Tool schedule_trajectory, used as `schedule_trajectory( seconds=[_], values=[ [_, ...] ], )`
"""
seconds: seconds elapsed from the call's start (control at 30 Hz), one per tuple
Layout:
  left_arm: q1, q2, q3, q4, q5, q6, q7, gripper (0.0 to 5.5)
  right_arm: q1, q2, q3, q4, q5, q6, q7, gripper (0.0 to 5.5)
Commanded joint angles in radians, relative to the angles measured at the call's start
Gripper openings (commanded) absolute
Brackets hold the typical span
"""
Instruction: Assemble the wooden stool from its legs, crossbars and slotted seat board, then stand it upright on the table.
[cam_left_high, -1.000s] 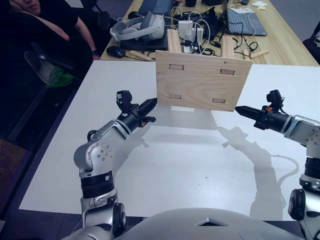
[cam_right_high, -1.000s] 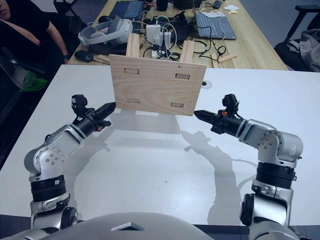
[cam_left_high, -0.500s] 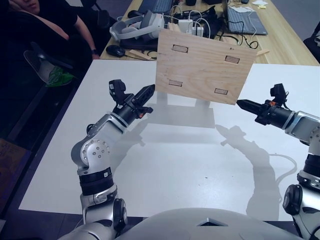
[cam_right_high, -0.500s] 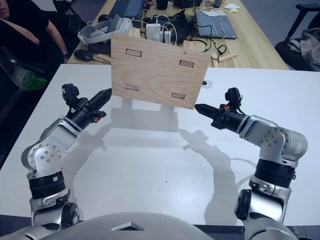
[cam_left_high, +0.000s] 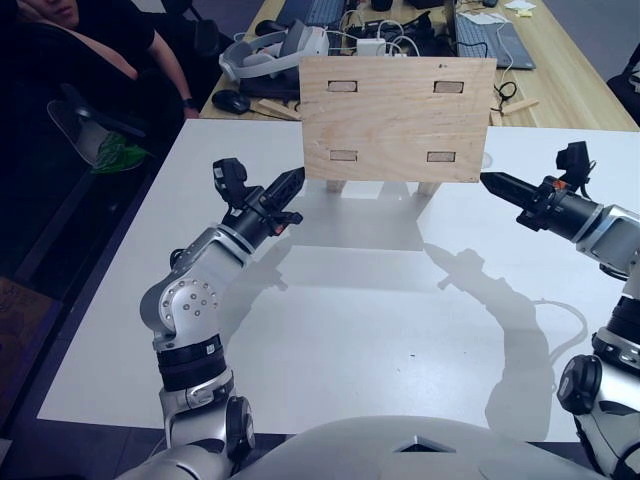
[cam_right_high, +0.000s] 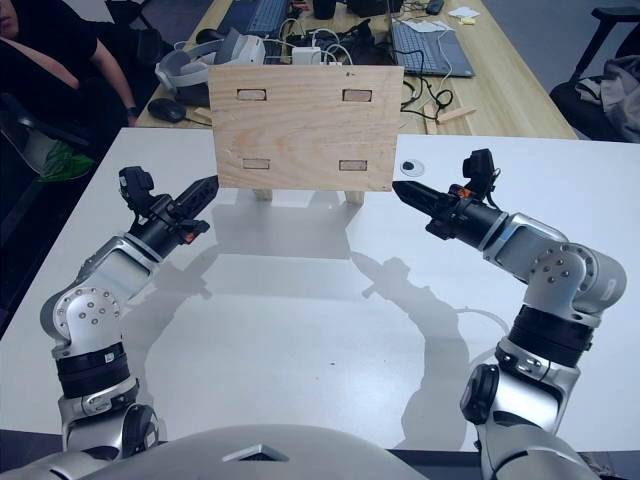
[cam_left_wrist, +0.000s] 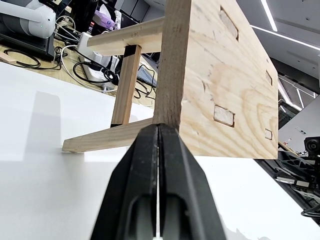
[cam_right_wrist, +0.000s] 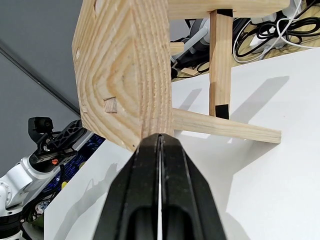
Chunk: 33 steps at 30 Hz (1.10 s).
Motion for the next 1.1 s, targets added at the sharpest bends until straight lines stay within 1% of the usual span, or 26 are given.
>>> schedule_trajectory(
  seconds=[0.03, 1.1],
  values=[
    [-0.082, -0.078, -0.124, -0.049, -0.141, 0.071, -0.072, 0.03, -0.092, 0.111, 0.072, -0.06, 0.178, 0.048, 0.053, 0.0],
    [-0.134, -0.085, -0.097, -0.032, -0.24, 0.052, 0.002, 0.03, -0.119, 0.114, 0.048, -0.041, 0.258, 0.041, -0.007, 0.0]
  ],
)
